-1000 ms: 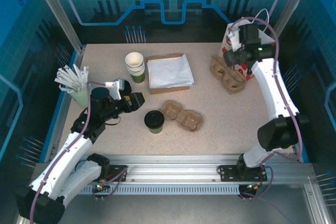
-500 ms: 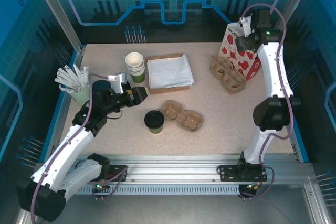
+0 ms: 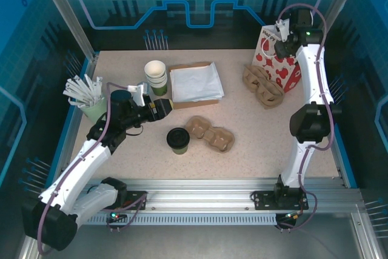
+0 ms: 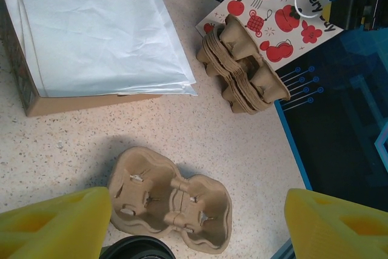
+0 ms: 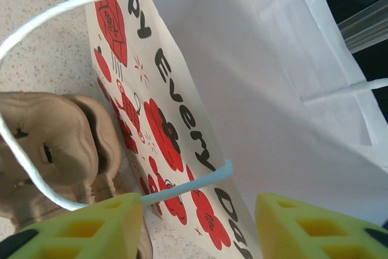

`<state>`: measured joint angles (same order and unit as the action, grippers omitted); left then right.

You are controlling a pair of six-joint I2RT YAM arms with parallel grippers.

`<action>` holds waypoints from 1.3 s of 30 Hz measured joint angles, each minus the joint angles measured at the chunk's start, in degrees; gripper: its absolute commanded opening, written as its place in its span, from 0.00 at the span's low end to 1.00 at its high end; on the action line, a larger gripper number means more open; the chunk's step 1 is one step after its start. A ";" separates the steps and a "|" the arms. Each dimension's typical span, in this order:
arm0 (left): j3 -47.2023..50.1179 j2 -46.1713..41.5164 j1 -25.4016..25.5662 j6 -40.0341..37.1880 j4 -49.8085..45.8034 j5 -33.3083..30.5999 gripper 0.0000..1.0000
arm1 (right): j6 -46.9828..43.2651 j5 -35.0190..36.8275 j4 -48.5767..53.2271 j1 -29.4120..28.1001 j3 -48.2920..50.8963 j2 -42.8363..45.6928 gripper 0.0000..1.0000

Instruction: Pack the takeout coffee

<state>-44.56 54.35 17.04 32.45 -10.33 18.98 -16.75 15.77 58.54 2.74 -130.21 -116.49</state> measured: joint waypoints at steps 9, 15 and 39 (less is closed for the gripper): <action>-0.09 1.11 0.02 0.00 0.31 0.00 0.77 | 0.15 -0.96 1.05 0.09 -4.55 -4.02 0.52; -0.31 1.97 0.07 0.00 0.35 -0.02 0.77 | 0.66 -4.94 1.31 1.01 -6.40 -4.90 0.51; -0.42 4.00 0.37 0.00 0.63 0.00 0.77 | 2.51 -12.44 2.32 2.84 -14.84 -10.19 0.15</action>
<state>-44.97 58.35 17.41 32.45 -9.69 18.98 -14.24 3.33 60.86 5.58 -145.05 -126.67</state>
